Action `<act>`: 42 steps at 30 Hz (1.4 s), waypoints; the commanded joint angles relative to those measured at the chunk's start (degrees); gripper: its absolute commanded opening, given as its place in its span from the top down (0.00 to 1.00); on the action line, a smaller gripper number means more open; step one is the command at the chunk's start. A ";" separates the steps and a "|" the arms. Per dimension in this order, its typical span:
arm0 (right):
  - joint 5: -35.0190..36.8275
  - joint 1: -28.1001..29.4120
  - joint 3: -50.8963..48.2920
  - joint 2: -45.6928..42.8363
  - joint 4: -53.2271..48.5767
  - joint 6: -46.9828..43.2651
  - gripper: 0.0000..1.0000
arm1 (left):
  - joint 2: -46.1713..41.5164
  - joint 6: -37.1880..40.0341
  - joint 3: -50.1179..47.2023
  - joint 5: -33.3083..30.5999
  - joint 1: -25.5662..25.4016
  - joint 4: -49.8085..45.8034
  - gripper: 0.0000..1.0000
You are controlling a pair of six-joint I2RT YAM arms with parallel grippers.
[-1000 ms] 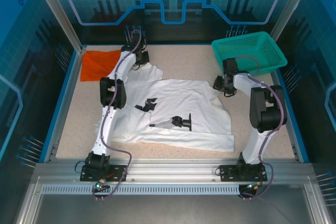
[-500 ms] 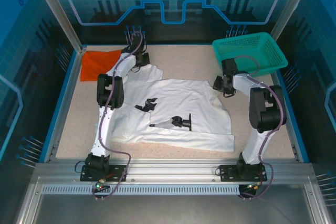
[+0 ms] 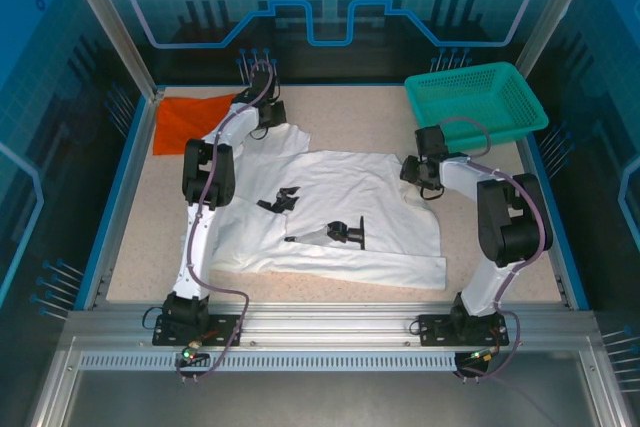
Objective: Fold and stack the t-shirts
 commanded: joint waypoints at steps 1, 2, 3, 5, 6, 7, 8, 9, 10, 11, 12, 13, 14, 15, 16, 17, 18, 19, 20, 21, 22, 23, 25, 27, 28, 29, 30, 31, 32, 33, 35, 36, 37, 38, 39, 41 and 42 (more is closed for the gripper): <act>2.28 1.60 -2.65 1.06 3.96 5.34 0.56 | -2.25 0.17 -1.17 1.27 -0.43 0.30 1.00; 3.27 1.83 -3.62 0.77 5.29 6.62 0.56 | -2.29 0.17 -1.32 1.33 -0.42 0.38 1.00; 4.48 2.11 -4.83 0.26 6.81 7.75 0.58 | -2.34 0.17 -1.43 1.23 -0.41 0.45 1.00; 6.95 2.36 -5.75 -0.37 8.07 10.07 0.58 | -2.47 0.17 -1.63 1.38 -0.43 0.56 1.00; 7.24 2.37 -6.00 -0.54 8.51 10.79 0.58 | -2.47 0.17 -1.63 1.37 -0.43 0.60 1.00; 7.65 2.50 -6.26 -0.57 8.82 11.42 0.58 | -2.48 0.17 -1.68 1.44 -0.43 0.65 1.00; 8.63 2.70 -6.82 -0.75 9.24 12.56 0.58 | -2.47 0.25 -1.71 1.42 -0.45 0.63 1.00; 9.29 2.84 -7.80 -1.00 10.34 13.48 0.58 | -2.48 0.25 -1.72 1.52 -0.43 0.78 1.00; 9.80 3.00 -8.78 -1.34 11.70 14.25 0.58 | -2.43 0.26 -1.72 1.50 -0.42 0.74 1.00; 10.37 3.18 -10.66 -1.73 13.40 14.97 0.58 | -2.48 0.25 -1.78 1.47 -0.43 0.74 1.00; 10.63 3.25 -11.66 -1.91 14.86 15.42 0.58 | -2.56 0.25 -1.81 1.57 -0.43 0.74 1.00; 10.59 3.25 -11.91 -1.86 15.76 15.61 0.58 | -2.46 0.25 -1.81 1.59 -0.43 0.74 1.00; 10.63 3.30 -11.80 -1.59 16.09 15.67 0.58 | -2.53 0.25 -1.81 1.69 -0.42 0.74 1.00; 10.91 3.20 -11.34 -1.20 15.89 15.87 0.58 | -2.48 0.26 -1.81 1.80 -0.43 0.74 1.00; 11.07 3.17 -10.95 -0.83 15.88 15.96 0.58 | -2.48 0.25 -1.81 1.82 -0.43 0.74 1.00; 11.03 3.08 -10.84 -0.46 16.26 16.18 0.58 | -2.48 0.17 -1.81 1.86 -0.44 0.78 1.00; 10.94 2.95 -10.80 -0.14 16.89 16.49 0.59 | -2.47 0.17 -1.81 1.86 -0.43 0.74 1.00; 10.95 2.87 -10.96 0.07 17.47 16.84 0.59 | -2.48 0.23 -1.81 1.90 -0.43 0.74 1.00; 10.56 2.67 -11.10 0.28 18.36 17.03 0.59 | -2.48 0.17 -1.76 1.88 -0.43 0.74 1.00; 9.72 2.10 -10.83 0.68 18.13 17.40 0.60 | -2.41 0.21 -1.81 1.89 -0.43 0.78 1.00; 8.79 1.64 -10.48 1.05 17.98 17.50 0.60 | -2.48 0.17 -1.72 1.85 -0.43 0.66 1.00; 8.35 1.46 -10.49 1.18 18.34 17.65 0.61 | -2.48 0.17 -1.72 1.99 -0.43 0.72 1.00; 8.34 1.01 -11.80 0.60 20.14 18.91 0.63 | -2.39 0.17 -1.64 1.97 -0.43 0.65 1.00; 8.38 0.62 -12.09 0.46 20.73 19.46 0.65 | -2.39 0.16 -1.63 1.98 -0.43 0.65 1.00; 7.78 0.31 -11.17 1.08 20.02 19.28 0.65 | -2.39 0.17 -1.64 1.93 -0.43 0.64 1.00; 6.90 0.14 -10.02 1.98 19.09 19.16 0.66 | -2.39 0.17 -1.63 1.99 -0.43 0.63 1.00; 6.54 0.00 -9.12 2.52 18.16 19.07 0.67 | -2.38 0.17 -1.63 1.98 -0.43 0.65 1.00; 6.64 -0.08 -8.65 2.95 17.33 19.24 0.68 | -2.39 0.15 -1.67 1.99 -0.43 0.65 1.00; 6.63 -0.30 -7.83 3.38 16.28 19.48 0.69 | -2.34 0.13 -1.65 1.99 -0.43 0.64 1.00; 6.71 -0.28 -6.65 3.59 15.63 19.58 0.70 | -2.43 0.11 -1.68 2.01 -0.43 0.65 1.00; 6.76 -0.39 -6.56 3.62 15.52 19.71 0.70 | -2.39 0.08 -1.63 2.05 -0.43 0.57 1.00; 6.73 -0.40 -6.58 3.69 15.61 19.72 0.70 | -2.39 0.07 -1.63 2.08 -0.43 0.57 1.00; 6.65 -0.37 -6.45 3.67 15.51 19.65 0.71 | -2.38 0.08 -1.63 2.08 -0.43 0.56 1.00; 6.65 -0.44 -6.12 3.82 14.99 19.51 0.72 | -2.30 0.08 -1.55 2.08 -0.43 0.49 1.00; 6.68 -0.44 -5.80 3.96 14.53 19.41 0.74 | -2.30 0.08 -1.46 2.06 -0.43 0.42 1.00; 6.71 -0.44 -5.01 4.25 13.47 19.32 0.78 | -2.30 0.08 -1.46 2.07 -0.37 0.47 1.00; 6.69 -0.41 -4.74 4.44 13.08 19.28 0.81 | -2.30 0.08 -1.46 2.08 -0.40 0.47 1.00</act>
